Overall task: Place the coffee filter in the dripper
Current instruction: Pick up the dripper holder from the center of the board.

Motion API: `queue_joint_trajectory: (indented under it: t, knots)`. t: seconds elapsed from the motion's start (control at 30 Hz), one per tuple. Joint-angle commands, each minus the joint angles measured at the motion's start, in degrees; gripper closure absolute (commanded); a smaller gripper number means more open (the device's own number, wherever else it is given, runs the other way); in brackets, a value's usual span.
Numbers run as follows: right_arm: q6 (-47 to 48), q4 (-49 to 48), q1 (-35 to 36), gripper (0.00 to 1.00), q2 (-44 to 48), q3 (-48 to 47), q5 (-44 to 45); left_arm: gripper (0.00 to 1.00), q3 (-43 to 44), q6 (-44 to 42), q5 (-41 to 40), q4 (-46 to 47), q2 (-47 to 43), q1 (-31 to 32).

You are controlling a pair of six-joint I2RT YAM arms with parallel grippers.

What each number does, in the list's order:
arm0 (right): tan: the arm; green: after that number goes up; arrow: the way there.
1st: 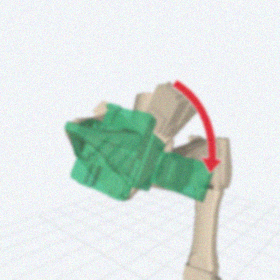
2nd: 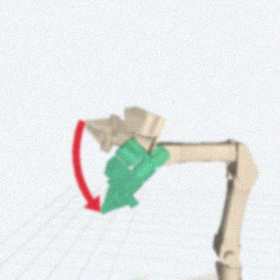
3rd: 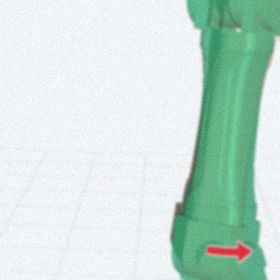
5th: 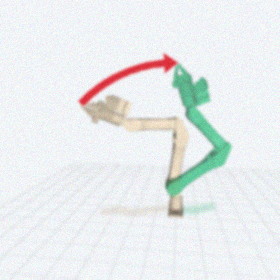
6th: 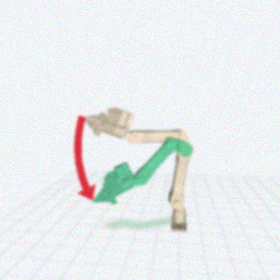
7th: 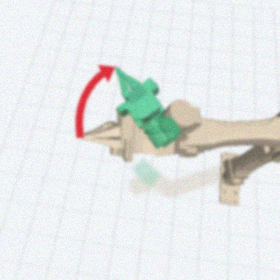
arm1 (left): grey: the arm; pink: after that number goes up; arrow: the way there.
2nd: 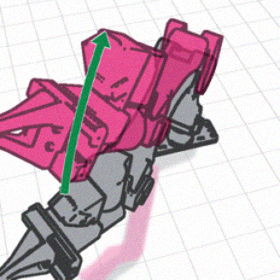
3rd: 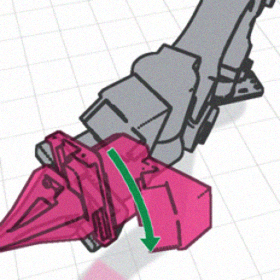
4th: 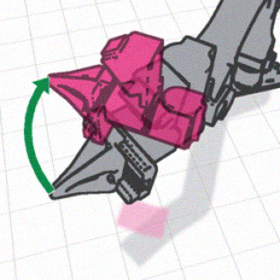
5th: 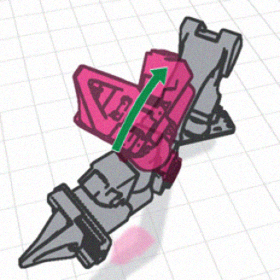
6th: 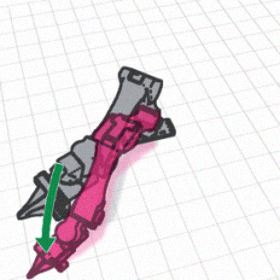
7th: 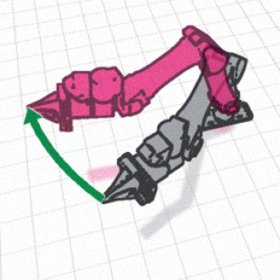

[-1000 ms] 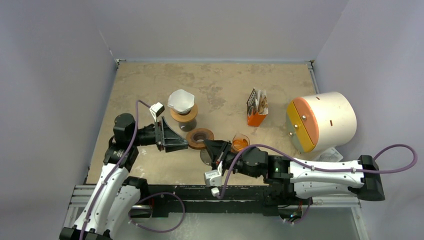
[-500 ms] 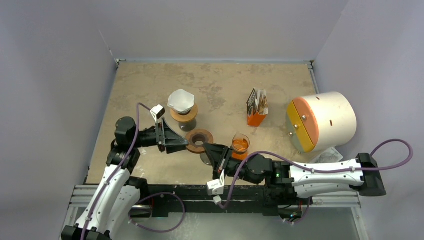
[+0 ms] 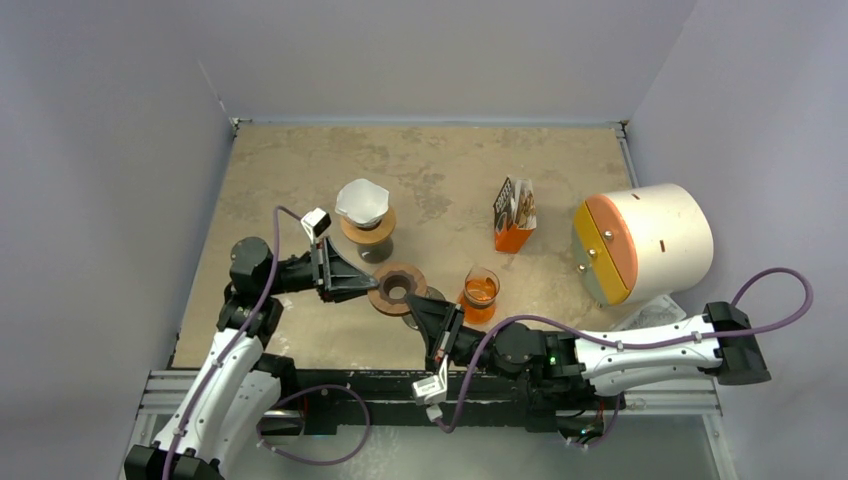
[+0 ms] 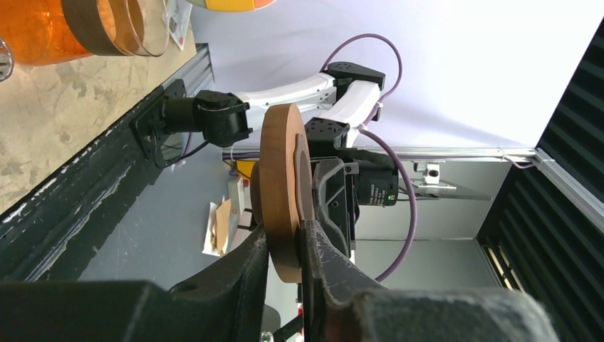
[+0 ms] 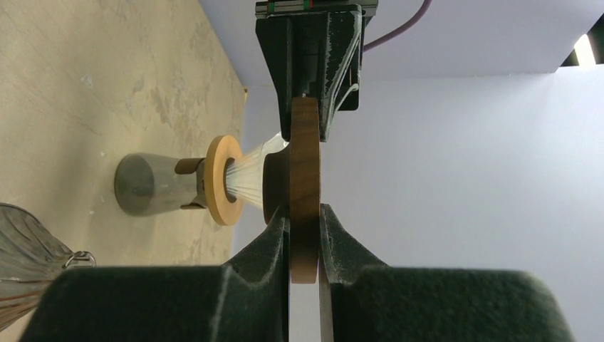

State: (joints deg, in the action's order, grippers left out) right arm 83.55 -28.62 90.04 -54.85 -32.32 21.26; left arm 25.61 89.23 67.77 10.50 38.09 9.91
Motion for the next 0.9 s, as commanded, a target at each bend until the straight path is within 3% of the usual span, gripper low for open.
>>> queue_joint_trajectory:
  t: [0.0, 0.07, 0.3, 0.47, 0.6, 0.87]
  knots:
    - [2.9, -6.2, 0.7, 1.0, 1.0, 0.1, 1.8, 0.86, 0.0, 1.8, 0.2, 4.6, 0.0, 0.5]
    - [2.9, -6.2, 0.8, 1.0, 0.9, 0.1, 1.9, 0.99, 0.0, 2.2, 0.0, 5.2, 0.3, 0.8]
    - [1.2, -3.7, 0.9, 0.99, 0.8, -0.4, 3.0, 1.0, 0.3, 2.2, -0.7, 6.5, 0.6, 2.1]
    - [-3.6, -1.5, 0.9, 0.71, 2.6, -0.7, 2.9, 1.0, 0.0, 1.1, -1.1, 6.6, 0.8, 2.4]
    - [-9.2, 4.7, 0.9, 0.56, 4.5, -2.7, 4.4, 1.0, -0.4, 0.7, -1.4, 7.7, 1.3, 2.4]
    - [-31.1, 28.8, 0.8, 0.43, 9.0, -11.5, 3.4, 1.0, -0.7, -1.2, -2.4, 9.0, 3.2, 2.8]
